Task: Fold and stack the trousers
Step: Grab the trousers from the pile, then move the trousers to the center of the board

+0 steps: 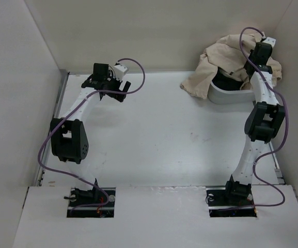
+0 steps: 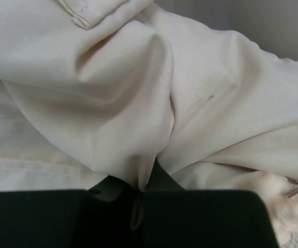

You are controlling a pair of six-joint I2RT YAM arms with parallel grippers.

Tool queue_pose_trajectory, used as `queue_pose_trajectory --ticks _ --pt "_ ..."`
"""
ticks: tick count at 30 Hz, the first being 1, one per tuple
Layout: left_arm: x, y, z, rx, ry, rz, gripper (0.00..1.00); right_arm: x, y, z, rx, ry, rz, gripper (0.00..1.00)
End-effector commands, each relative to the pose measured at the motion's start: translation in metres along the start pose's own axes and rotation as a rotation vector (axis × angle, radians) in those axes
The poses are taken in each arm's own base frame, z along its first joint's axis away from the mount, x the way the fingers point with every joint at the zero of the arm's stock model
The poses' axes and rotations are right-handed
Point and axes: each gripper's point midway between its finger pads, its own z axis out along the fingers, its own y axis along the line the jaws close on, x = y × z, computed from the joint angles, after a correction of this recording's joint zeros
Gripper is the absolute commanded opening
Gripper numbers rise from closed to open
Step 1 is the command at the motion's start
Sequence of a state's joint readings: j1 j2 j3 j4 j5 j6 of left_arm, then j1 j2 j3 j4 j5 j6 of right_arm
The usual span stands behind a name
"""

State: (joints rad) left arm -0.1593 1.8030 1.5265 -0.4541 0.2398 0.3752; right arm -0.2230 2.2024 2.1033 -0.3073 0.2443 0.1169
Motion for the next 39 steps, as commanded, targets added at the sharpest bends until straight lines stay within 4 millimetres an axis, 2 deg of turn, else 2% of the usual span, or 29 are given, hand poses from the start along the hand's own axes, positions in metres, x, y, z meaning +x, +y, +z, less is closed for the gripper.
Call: queue_pose_trajectory --ticks 1,4,5,6,7,9,12,15,16,18,19,20,22,23,25,27,29,32,35,36,38,39 --pt "-0.024 0.006 -0.025 -0.036 -0.07 0.028 0.95 -0.071 -0.001 -0.051 0.004 -0.154 0.033 0.0" --pt "-0.03 0.009 -0.033 -0.049 -0.095 0.018 0.94 -0.13 0.02 -0.109 -0.008 -0.318 -0.008 0.0" --pt "-0.031 0.009 -0.035 -0.053 -0.1 0.007 0.93 -0.153 0.031 -0.135 -0.021 -0.388 -0.024 0.0" --pt "-0.032 0.01 -0.039 -0.058 -0.108 -0.011 0.92 -0.183 0.047 -0.172 -0.043 -0.484 -0.046 0.0" --pt "-0.033 0.01 -0.042 -0.062 -0.114 -0.022 0.91 -0.201 0.057 -0.195 -0.057 -0.543 -0.06 0.0" --pt "-0.033 0.015 -0.052 -0.079 -0.13 -0.068 0.91 -0.245 0.092 -0.263 -0.126 -0.707 -0.093 0.0" --pt "-0.029 0.025 -0.07 -0.106 -0.16 -0.145 0.9 -0.292 0.152 -0.376 -0.281 -0.949 -0.131 0.0" --pt "-0.024 0.04 -0.094 -0.153 -0.203 -0.215 0.91 -0.316 0.209 -0.509 -0.518 -1.225 -0.127 0.0" --pt "-0.021 0.045 -0.104 -0.173 -0.219 -0.238 0.91 -0.32 0.219 -0.559 -0.601 -1.326 -0.092 0.0" --pt "-0.016 0.055 -0.123 -0.209 -0.259 -0.271 0.91 -0.325 0.218 -0.646 -0.758 -1.498 0.033 0.0" --pt "-0.014 0.06 -0.132 -0.225 -0.278 -0.282 0.92 -0.324 0.213 -0.681 -0.835 -1.563 0.089 0.0" --pt "-0.013 0.064 -0.14 -0.24 -0.295 -0.289 0.92 -0.322 0.207 -0.707 -0.898 -1.608 0.134 0.0" --pt "-0.013 0.076 -0.162 -0.282 -0.341 -0.297 0.94 -0.32 0.198 -0.732 -0.973 -1.63 0.195 0.0" --pt "-0.014 0.083 -0.172 -0.305 -0.366 -0.299 0.95 -0.319 0.196 -0.738 -1.01 -1.614 0.222 0.0" --pt "-0.019 0.097 -0.193 -0.345 -0.418 -0.292 0.96 -0.311 0.206 -0.731 -1.071 -1.532 0.235 0.0" --pt "-0.025 0.109 -0.213 -0.377 -0.468 -0.28 0.98 -0.294 0.229 -0.707 -1.094 -1.391 0.221 0.01" --pt "-0.032 0.118 -0.228 -0.396 -0.499 -0.256 0.99 -0.263 0.257 -0.667 -1.071 -1.217 0.172 0.03" --pt "-0.032 0.13 -0.239 -0.416 -0.511 -0.241 0.99 -0.19 0.288 -0.599 -1.007 -0.952 0.099 0.03" --pt "-0.021 0.134 -0.234 -0.406 -0.473 -0.229 0.99 -0.109 0.292 -0.538 -0.916 -0.712 0.064 0.03" --pt "-0.016 0.133 -0.229 -0.4 -0.45 -0.222 0.99 -0.088 0.291 -0.525 -0.899 -0.655 0.053 0.04" --pt "0.0 0.133 -0.214 -0.384 -0.386 -0.202 0.99 -0.033 0.29 -0.488 -0.863 -0.501 0.017 0.14" --pt "0.007 0.132 -0.206 -0.373 -0.355 -0.191 0.99 -0.008 0.29 -0.466 -0.845 -0.428 -0.005 0.27"
